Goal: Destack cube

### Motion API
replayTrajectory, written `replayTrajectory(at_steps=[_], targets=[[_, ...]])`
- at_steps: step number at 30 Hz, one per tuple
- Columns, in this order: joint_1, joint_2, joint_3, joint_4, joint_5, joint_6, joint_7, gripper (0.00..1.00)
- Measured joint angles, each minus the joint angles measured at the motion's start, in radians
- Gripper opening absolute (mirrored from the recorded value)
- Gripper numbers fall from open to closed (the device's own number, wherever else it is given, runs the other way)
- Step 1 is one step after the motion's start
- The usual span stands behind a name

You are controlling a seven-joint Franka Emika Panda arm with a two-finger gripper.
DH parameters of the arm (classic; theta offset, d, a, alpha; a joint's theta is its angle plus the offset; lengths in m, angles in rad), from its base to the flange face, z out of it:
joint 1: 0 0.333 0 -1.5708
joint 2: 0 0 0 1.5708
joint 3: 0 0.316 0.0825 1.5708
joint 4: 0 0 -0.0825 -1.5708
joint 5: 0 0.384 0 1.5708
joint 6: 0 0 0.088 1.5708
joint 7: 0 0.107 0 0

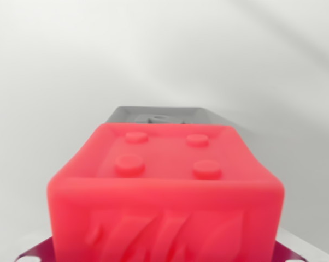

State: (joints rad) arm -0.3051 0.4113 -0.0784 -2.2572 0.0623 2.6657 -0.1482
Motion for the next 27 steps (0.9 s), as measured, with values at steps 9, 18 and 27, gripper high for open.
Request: replayTrajectory(at_steps=[9,18,27], targets=[[0.002,-0.034,-0.003,-0.005,-0.002,-0.03,0.002,0.0],[0.005,-0.082,-0.008,-0.008,-0.009,-0.072,0.005,0.0],[0.005,-0.138,-0.01,-0.009,-0.017,-0.126,0.01,0.0]])
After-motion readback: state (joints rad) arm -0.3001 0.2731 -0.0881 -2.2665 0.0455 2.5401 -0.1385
